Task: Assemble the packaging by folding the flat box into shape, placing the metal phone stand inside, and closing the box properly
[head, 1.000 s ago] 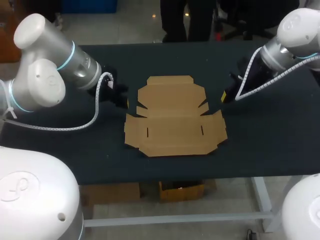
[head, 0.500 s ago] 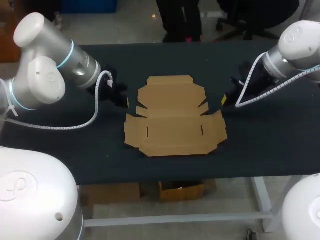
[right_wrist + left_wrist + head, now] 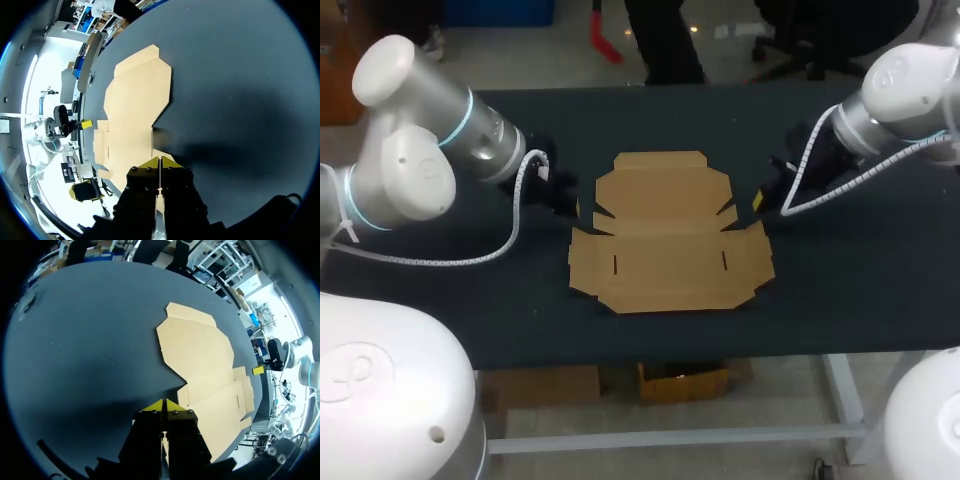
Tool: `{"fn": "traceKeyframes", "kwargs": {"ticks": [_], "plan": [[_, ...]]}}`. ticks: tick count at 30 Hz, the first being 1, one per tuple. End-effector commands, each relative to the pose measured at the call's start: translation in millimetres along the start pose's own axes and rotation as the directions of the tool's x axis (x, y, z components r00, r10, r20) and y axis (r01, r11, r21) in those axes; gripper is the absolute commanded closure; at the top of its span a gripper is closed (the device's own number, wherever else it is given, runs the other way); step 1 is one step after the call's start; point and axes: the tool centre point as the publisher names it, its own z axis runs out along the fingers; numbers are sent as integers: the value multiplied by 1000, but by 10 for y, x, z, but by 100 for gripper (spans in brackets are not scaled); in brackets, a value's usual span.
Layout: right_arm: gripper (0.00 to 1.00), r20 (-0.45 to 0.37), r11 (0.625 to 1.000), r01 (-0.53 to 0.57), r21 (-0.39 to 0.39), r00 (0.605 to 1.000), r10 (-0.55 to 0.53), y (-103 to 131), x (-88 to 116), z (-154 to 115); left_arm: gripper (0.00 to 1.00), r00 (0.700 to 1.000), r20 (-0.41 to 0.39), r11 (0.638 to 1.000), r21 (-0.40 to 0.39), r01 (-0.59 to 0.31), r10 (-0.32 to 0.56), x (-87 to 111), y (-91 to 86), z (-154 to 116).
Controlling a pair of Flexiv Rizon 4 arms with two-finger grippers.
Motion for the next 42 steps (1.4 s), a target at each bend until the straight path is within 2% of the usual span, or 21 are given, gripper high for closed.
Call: {"fn": "traceKeyframes", "kwargs": {"ticks": [1,21,32,42], "plan": [[100,-10,1000,1,10,1000,-1,61,-46,52,100,1000,-4,1000,2,-3,3,-8,10,85],[100,-43,1000,8,12,999,-7,137,-71,194,100,999,-33,995,-102,-24,20,-8,-72,239],[100,-42,1000,5,12,999,-4,125,-59,235,100,998,-59,992,-121,-25,18,-11,-2,330],[100,-49,1000,5,8,999,-4,115,-137,289,100,997,-71,991,-131,-36,27,19,16,359]]}}
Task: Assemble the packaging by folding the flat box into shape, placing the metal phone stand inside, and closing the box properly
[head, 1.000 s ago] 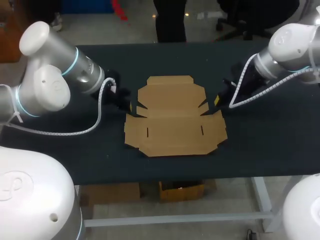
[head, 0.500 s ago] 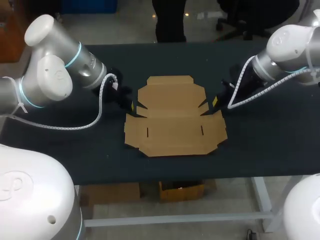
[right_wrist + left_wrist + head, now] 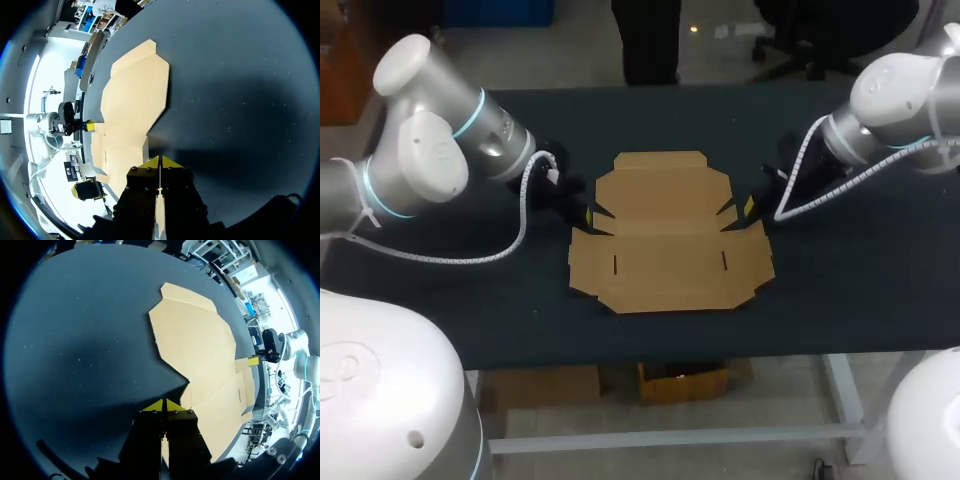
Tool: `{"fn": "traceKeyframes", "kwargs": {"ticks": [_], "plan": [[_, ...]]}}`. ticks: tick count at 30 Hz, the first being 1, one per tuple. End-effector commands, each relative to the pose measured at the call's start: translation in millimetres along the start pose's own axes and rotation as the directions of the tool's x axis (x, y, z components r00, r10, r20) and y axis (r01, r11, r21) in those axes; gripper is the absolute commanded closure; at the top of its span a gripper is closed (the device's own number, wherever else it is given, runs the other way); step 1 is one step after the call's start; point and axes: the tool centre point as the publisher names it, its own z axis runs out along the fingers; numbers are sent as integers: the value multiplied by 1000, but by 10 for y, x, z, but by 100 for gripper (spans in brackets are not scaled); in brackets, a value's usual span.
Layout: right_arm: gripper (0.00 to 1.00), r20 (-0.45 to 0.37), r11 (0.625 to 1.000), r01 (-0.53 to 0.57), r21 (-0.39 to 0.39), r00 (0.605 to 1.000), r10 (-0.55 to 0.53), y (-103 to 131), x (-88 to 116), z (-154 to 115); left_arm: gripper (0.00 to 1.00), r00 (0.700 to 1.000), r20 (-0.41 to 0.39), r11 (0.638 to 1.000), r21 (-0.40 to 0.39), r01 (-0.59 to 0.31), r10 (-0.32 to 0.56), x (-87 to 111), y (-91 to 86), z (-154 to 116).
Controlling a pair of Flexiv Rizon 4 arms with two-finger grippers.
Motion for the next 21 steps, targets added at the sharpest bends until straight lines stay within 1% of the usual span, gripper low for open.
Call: {"fn": "traceKeyframes", "kwargs": {"ticks": [1,3,6,9,15,21], "plan": [[100,-10,1000,3,-3,1000,-3,9,-46,26,100,1000,-1,1000,-7,-4,4,6,-17,24],[100,-5,1000,7,-10,1000,-7,5,-32,43,100,1000,-4,1000,-8,-7,7,10,-13,29],[100,-6,1000,6,-12,1000,-6,43,-72,54,100,1000,-5,1000,-10,-10,10,14,-10,39],[100,-12,1000,2,-14,1000,-2,54,-40,82,100,1000,-7,1000,-13,-12,12,15,-10,45],[100,-9,1000,-1,-7,1000,1,117,-64,121,100,1000,-7,1000,-15,-15,15,20,-8,64],[100,-13,1000,-3,2,1000,3,120,-74,164,100,1000,-10,1000,-17,-19,19,22,-10,68]]}}
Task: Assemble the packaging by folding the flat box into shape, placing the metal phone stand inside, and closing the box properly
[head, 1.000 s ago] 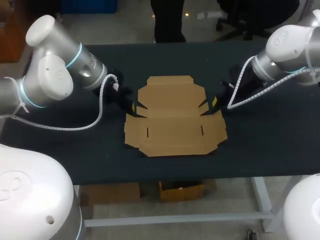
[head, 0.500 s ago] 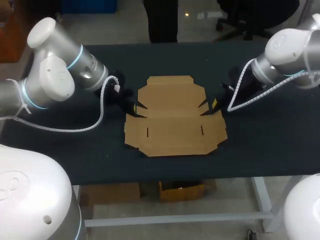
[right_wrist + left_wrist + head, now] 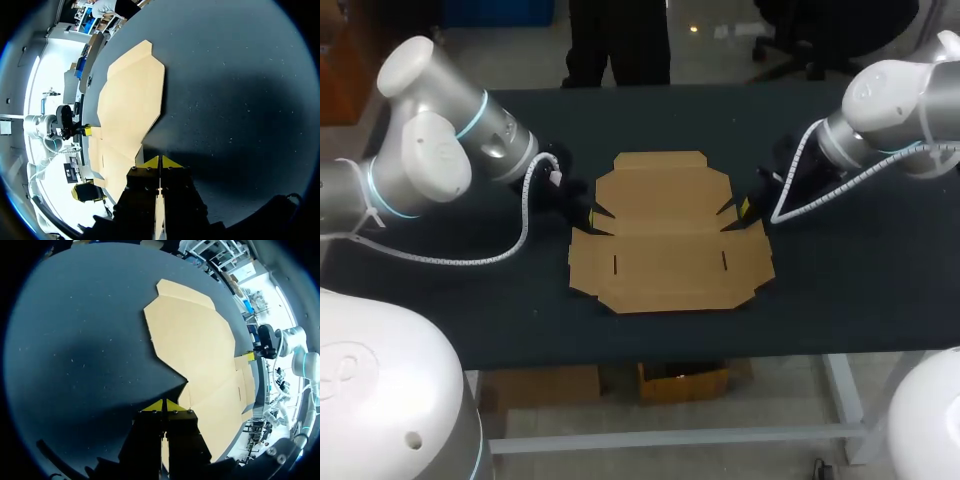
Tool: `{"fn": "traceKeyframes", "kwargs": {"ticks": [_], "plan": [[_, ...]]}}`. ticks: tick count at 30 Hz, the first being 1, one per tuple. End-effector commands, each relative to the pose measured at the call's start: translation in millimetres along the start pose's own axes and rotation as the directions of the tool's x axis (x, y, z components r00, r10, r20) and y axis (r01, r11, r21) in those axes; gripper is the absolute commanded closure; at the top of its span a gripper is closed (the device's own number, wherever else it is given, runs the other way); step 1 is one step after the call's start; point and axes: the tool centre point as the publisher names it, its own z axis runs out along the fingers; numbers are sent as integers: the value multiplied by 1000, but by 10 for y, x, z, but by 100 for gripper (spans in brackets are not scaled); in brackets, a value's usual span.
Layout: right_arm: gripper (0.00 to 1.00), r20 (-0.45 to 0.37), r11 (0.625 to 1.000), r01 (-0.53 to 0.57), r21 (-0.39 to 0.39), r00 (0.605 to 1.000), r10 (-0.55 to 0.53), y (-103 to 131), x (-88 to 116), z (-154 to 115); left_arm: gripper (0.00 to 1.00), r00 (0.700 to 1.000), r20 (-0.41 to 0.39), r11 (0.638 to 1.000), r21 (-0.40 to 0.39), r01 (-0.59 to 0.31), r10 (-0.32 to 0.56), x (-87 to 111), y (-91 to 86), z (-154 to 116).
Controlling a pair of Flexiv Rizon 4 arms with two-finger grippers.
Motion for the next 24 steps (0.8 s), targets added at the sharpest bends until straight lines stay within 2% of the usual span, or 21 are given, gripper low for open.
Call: {"fn": "traceKeyframes", "kwargs": {"ticks": [1,24], "plan": [[100,-11,1000,1,13,1000,0,37,-26,39,100,1000,0,1000,-5,-2,2,-2,-19,15],[100,-16,999,10,37,1000,-10,59,33,146,100,1000,-3,1000,5,1,-1,-31,3,51]]}}
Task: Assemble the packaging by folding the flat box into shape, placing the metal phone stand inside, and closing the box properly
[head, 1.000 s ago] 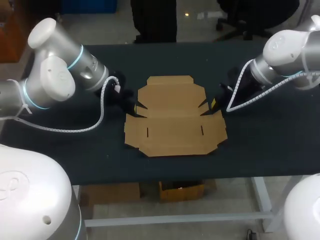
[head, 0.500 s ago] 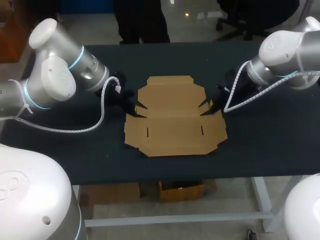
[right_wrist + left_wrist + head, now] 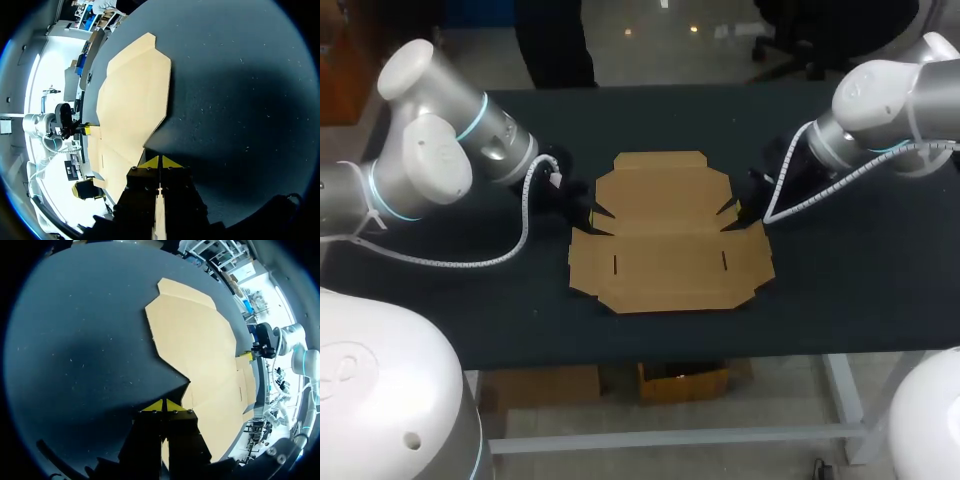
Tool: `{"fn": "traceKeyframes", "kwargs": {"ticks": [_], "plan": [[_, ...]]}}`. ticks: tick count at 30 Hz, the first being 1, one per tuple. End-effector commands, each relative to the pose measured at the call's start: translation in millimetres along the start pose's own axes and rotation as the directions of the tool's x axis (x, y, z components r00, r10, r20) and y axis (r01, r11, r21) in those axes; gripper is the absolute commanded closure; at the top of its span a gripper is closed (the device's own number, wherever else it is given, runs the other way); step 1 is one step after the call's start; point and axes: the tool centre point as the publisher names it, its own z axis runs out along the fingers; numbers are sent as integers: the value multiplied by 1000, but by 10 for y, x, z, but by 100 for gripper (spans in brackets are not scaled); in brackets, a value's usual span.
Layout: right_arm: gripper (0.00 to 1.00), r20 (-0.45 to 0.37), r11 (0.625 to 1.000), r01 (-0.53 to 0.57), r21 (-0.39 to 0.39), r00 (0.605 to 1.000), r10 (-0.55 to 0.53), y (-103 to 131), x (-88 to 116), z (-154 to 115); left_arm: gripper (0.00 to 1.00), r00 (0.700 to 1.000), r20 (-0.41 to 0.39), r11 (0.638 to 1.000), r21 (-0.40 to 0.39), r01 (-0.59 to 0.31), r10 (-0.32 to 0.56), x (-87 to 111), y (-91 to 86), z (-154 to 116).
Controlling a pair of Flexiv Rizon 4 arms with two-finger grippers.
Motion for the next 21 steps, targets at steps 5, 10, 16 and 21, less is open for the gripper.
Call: {"fn": "traceKeyframes", "kwargs": {"ticks": [5,10,16,21], "plan": [[100,-5,1000,0,16,1000,0,47,-6,26,100,1000,-13,1000,9,-4,4,4,8,10],[100,-3,1000,1,22,1000,-1,46,28,53,100,1000,-21,1000,19,-7,7,24,8,11],[100,1,1000,0,21,1000,0,46,59,57,100,1000,-27,999,29,-14,15,68,7,21],[100,5,1000,-1,20,1000,1,54,80,58,100,999,-30,999,36,-19,21,98,-4,52]]}}
